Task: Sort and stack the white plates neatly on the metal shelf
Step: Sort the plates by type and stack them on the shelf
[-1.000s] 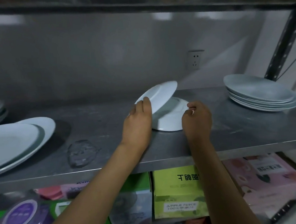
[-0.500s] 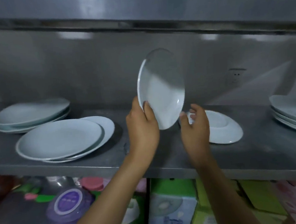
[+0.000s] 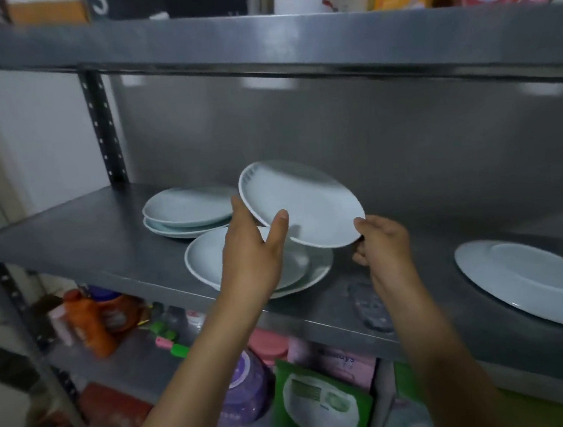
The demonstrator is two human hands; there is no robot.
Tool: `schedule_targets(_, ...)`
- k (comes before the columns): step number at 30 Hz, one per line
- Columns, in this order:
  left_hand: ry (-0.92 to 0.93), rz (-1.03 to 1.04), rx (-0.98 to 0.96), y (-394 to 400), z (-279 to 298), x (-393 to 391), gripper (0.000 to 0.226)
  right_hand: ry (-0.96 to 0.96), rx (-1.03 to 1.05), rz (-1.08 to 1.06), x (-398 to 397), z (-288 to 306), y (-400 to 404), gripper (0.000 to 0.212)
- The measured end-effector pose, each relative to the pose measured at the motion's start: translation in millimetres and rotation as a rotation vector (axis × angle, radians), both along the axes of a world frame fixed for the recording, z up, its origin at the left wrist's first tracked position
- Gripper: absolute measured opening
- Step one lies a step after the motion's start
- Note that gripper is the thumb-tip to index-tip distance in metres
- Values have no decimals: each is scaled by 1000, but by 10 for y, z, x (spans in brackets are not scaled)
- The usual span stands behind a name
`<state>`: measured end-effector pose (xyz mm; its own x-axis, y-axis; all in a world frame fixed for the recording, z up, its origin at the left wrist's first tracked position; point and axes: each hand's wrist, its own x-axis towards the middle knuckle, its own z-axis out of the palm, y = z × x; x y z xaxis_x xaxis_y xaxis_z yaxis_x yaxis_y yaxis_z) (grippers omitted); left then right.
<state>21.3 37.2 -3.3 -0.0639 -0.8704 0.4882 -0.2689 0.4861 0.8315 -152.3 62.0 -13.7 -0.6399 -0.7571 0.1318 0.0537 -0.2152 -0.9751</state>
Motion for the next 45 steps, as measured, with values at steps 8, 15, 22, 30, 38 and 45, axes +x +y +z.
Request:
schedule_targets(8,-369,184,-147,-179,-109,404,59,201,183,-60,143,-48,-111,20)
schedule_targets(15,-456,88,-259,-86,-174,319,60,229,244,-73,186,-212,-105,26)
schedule_targets(22,-484,-7,-344,57,-198,123,62,381,188,-72,184,-249,-10,36)
schedule_targets(30,-484,-237,-443,326,-297,-502,61,618,236,-249,-405,-318,442,20)
schedule_targets(38,-543,-544,-430,697,-541,-1724,60,851,287,-681,-1470,-514,1449,27)
schedule_targets(45,-691,-708,-411,866,-536,-2793,83,860,507,-810,-2267,-530,2083,27)
